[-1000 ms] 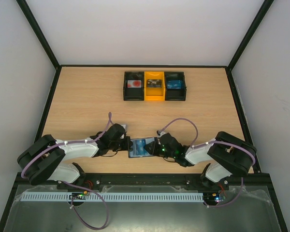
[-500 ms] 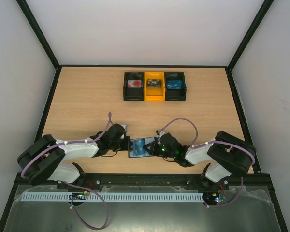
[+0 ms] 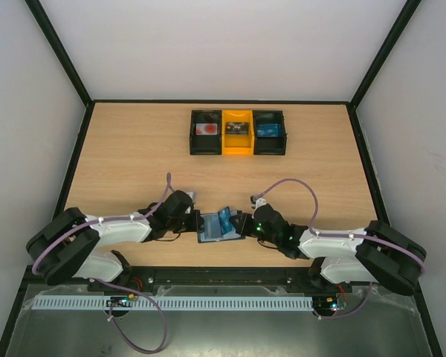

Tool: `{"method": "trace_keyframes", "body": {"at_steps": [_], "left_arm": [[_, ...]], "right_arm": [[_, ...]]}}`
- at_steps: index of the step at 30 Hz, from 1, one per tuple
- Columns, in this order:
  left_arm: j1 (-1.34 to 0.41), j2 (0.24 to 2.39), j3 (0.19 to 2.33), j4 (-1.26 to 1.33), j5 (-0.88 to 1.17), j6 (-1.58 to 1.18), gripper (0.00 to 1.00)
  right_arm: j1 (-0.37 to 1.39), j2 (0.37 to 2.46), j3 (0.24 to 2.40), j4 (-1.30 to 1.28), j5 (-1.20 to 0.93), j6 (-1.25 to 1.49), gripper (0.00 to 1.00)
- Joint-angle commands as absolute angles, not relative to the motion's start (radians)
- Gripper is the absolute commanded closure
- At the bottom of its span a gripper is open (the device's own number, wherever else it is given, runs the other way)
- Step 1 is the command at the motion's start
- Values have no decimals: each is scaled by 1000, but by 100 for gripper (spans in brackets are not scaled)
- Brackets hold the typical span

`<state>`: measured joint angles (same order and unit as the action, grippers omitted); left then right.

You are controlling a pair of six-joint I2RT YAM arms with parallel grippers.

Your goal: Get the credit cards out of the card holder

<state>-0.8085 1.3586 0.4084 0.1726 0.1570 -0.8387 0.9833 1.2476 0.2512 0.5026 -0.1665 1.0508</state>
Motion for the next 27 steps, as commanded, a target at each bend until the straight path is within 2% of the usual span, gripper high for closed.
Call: {"method": "trace_keyframes", "body": {"at_steps": [1, 3, 5, 14, 19, 22, 27], "left_arm": [[-809, 1336, 395, 120, 157, -836, 97], [-810, 1324, 402, 114, 160, -835, 96], [-810, 1311, 412, 103, 164, -834, 90], [-810, 1141, 449, 26, 160, -837, 45], [-808, 1007, 459, -12, 171, -799, 26], [-806, 952, 475, -42, 206, -759, 20], [-803, 888, 495, -66, 321, -702, 20]], "right_arm": [[989, 1164, 245, 379, -76, 1017, 98], [988, 1132, 239, 355, -67, 1012, 98], [988, 1106, 235, 333, -66, 1007, 98], [989, 941, 226, 261, -110, 960, 98], [989, 832, 210, 253, -199, 928, 98], [988, 777, 208, 260, -276, 913, 98], [988, 715, 217, 299, -432, 900, 98]]}}
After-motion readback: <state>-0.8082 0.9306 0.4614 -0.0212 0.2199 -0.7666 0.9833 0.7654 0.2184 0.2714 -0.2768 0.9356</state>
